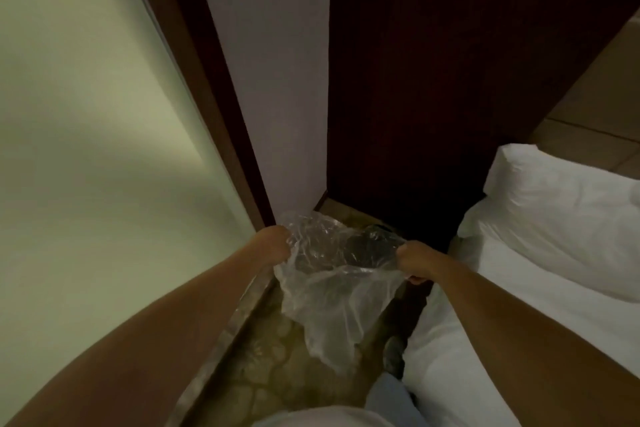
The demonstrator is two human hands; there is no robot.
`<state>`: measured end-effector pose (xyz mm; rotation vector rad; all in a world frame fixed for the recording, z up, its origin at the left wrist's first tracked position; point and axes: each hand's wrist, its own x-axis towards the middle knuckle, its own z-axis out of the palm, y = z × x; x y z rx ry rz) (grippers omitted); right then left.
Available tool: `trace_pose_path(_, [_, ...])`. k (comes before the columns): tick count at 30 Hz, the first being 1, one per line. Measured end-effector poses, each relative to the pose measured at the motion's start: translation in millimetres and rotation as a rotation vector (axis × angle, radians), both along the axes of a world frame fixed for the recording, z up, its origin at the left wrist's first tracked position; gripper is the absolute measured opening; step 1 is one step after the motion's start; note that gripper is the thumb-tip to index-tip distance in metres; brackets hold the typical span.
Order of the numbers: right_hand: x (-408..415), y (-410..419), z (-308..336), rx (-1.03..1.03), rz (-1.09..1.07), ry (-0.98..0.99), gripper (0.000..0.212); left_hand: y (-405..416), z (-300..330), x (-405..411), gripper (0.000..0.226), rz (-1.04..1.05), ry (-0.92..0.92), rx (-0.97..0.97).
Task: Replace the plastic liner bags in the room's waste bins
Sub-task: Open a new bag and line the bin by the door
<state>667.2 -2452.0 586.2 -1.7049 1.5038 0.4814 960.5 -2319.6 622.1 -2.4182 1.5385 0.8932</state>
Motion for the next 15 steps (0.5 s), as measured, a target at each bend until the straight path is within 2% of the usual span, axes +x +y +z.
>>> trace_pose_path(4, [-29,-77,12,0.053,0.051,-0.027,0.017,-44,10,-40,0.046,0.142,0.009,0.065])
trace_pose_path(7, [-37,-128,25,0.053,0.141,-0.016,0.014,-78,18,-63,0.037,0.201,0.082,0.095])
trace_pose_path(11, [-30,-186,51,0.110,0.134,-0.044,0.013,-118,24,-69,0.025,0.402,0.308,0.142])
trace_pose_path(13, [-9,-215,79,0.098,0.118,-0.094,0.018,-147,38,-55,0.031,0.505,0.361,0.097])
trace_pose_path(15, [26,-245,120,0.032,0.118,-0.179,0.014,-188,69,-34,0.033,0.545,0.378,-0.076])
